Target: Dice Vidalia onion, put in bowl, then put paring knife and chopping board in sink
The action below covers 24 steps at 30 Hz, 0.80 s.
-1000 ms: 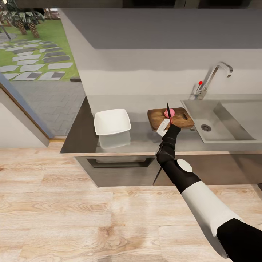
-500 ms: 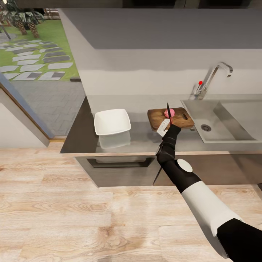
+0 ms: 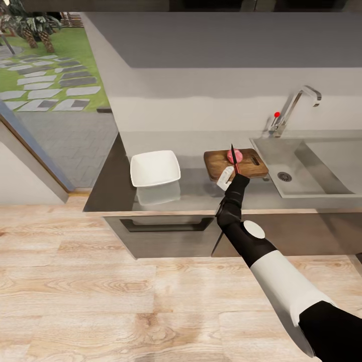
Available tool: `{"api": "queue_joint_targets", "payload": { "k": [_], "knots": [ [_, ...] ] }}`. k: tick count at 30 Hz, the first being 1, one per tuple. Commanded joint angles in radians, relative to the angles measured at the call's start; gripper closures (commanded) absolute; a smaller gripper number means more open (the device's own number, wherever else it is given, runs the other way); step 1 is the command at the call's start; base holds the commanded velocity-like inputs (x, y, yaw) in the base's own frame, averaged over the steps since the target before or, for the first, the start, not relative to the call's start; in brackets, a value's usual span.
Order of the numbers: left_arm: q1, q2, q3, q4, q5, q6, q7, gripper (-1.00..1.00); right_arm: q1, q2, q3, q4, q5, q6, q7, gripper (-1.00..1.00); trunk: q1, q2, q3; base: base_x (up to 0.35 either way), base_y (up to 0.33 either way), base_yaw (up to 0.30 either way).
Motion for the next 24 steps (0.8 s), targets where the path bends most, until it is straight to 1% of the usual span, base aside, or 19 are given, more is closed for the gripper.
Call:
{"api": "queue_joint_targets", "payload": {
  "k": [1,12,17,19,22,24],
  "knots": [
    [-0.002,-0.001,-0.009,0.004,0.007,-0.007,0.002,-1.00,-0.001,0.000,0.001,0.003,-0.044,0.001,-0.003,1.00,0.000,-0.001,-0.001,0.000,0.000,0.000],
    [-0.002,-0.001,-0.009,0.004,0.007,-0.007,0.002,-1.00,-0.001,-0.002,0.000,0.000,-0.041,0.001,-0.005,1.00,0.000,-0.001,-0.001,0.000,0.000,0.000],
    [-0.002,-0.001,-0.009,0.004,0.007,-0.007,0.002,-1.00,0.000,-0.003,-0.002,-0.018,-0.040,0.001,-0.006,1.00,0.000,-0.001,-0.001,0.000,0.000,0.000],
    [-0.002,-0.001,-0.009,0.004,0.007,-0.007,0.002,-1.00,-0.001,-0.003,-0.017,-0.035,-0.039,0.001,-0.006,1.00,0.000,-0.001,-0.001,0.000,0.000,0.000],
    [-0.002,-0.001,-0.009,0.004,0.007,-0.007,0.002,-1.00,-0.001,-0.003,-0.068,-0.062,-0.037,0.002,-0.005,1.00,0.000,-0.001,-0.001,0.000,0.000,0.000],
    [-0.002,-0.001,-0.009,0.004,0.007,-0.007,0.002,-1.00,-0.001,-0.003,-0.090,-0.073,-0.034,0.002,-0.005,1.00,0.000,-0.001,-0.001,0.000,0.000,0.000]
  ]
}}
